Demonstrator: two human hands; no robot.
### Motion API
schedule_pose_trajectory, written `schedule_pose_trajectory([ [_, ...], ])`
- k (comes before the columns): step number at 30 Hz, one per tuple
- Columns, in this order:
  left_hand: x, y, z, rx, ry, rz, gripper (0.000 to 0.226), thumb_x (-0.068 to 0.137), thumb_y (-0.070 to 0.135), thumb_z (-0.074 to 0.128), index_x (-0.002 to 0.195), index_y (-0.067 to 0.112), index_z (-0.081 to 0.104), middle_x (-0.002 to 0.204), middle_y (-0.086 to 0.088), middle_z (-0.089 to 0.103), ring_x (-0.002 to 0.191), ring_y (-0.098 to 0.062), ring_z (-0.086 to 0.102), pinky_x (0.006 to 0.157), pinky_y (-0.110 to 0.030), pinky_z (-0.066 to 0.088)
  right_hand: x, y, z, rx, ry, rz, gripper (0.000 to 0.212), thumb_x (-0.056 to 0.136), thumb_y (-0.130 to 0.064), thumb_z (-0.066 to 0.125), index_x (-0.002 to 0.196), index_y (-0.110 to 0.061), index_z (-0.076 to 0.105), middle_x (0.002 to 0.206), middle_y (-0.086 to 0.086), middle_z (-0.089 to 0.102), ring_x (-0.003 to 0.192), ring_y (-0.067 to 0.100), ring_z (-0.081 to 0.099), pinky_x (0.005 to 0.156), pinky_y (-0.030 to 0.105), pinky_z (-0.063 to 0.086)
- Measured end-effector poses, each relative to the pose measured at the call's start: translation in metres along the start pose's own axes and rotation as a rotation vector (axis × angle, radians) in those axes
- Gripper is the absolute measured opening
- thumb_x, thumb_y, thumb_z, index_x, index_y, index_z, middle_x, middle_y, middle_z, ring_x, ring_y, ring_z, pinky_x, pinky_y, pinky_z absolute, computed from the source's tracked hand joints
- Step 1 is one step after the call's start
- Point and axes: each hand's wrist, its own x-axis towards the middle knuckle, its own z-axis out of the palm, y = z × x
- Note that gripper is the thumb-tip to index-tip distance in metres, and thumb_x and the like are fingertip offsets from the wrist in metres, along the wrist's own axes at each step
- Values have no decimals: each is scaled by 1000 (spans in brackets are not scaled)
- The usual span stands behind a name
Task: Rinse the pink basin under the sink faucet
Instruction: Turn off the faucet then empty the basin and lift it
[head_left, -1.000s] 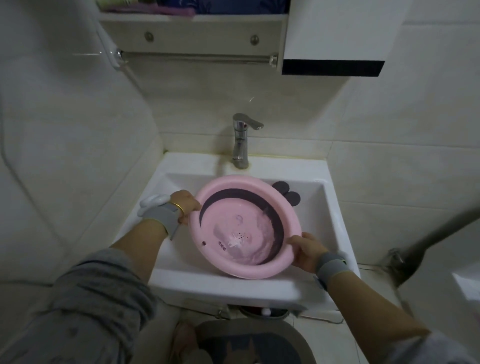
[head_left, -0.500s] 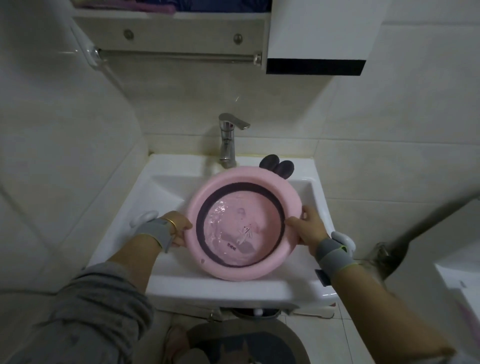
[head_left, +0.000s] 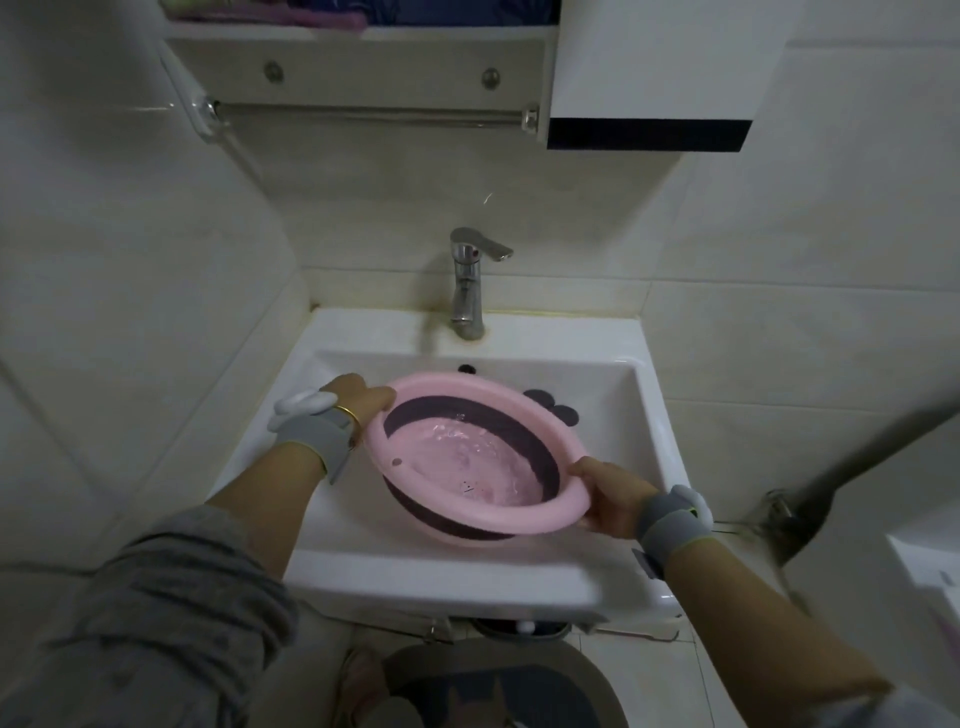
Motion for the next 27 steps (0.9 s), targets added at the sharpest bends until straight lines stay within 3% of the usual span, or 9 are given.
schedule_pose_trajectory([
  [5, -8, -15, 10, -208, -96, -153, 27, 80, 19, 53, 101, 1, 53, 95, -21, 60, 81, -35, 57, 75, -42, 51, -18, -33, 3, 25, 12, -151, 26, 89, -13, 51, 113, -3, 46, 79, 13, 54, 64, 22, 54, 47, 27, 49],
  [9, -16, -27, 23, -288, -206, -253, 22, 84, 16, 52, 102, 3, 52, 75, -16, 58, 66, -25, 55, 87, -42, 44, -31, -60, 12, 74, 70, -359, 36, 88, -5, 52, 120, 0, 38, 94, 19, 54, 76, 30, 57, 63, 42, 53],
  [12, -20, -27, 34, -366, -252, -266, 16, 86, 21, 50, 90, 7, 55, 74, -13, 62, 67, -24, 59, 95, -41, 42, -40, -72, 19, -86, 161, -538, 44, 84, -8, 57, 122, 8, 40, 101, 23, 53, 80, 34, 57, 52, 36, 56],
  [14, -18, -23, 41, -430, -262, -260, 15, 87, 24, 49, 87, 10, 55, 80, -13, 63, 67, -24, 60, 99, -41, 41, -45, -74, 22, -197, 241, -660, 34, 84, -8, 57, 112, 3, 41, 93, 15, 51, 80, 30, 54, 53, 33, 51],
  [17, -11, -18, 47, -438, -262, -237, 37, 87, 29, 51, 119, 11, 51, 106, -14, 60, 71, -28, 64, 86, -36, 42, -54, -76, 26, -413, 345, -820, 25, 85, -8, 58, 99, -6, 37, 77, -3, 40, 76, 21, 47, 68, 39, 47],
  [19, -7, -14, 47, -418, -261, -218, 49, 88, 29, 52, 132, 10, 44, 114, -14, 52, 82, -32, 63, 81, -35, 41, -60, -74, 29, -546, 376, -890, 26, 84, -6, 58, 97, -6, 35, 73, -5, 39, 73, 23, 46, 63, 37, 46],
  [22, -1, -7, 46, -391, -248, -199, 52, 89, 26, 53, 136, 8, 42, 120, -14, 47, 92, -32, 60, 81, -35, 42, -68, -70, 32, -766, 401, -966, 24, 84, -6, 54, 97, -5, 35, 73, 1, 45, 69, 27, 49, 53, 31, 43],
  [25, 3, -3, 47, -386, -244, -181, 52, 90, 23, 54, 137, 6, 42, 138, -17, 46, 94, -31, 59, 82, -37, 44, -77, -67, 36, -937, 402, -970, 28, 83, -8, 52, 107, 0, 39, 87, 13, 57, 78, 38, 59, 67, 45, 52],
  [27, 4, 0, 49, -380, -253, -167, 51, 90, 23, 54, 137, 5, 43, 141, -17, 44, 94, -30, 59, 82, -39, 46, -80, -68, 39, -1031, 389, -938, 23, 84, -9, 50, 100, -3, 34, 90, 20, 61, 81, 42, 60, 71, 48, 51],
])
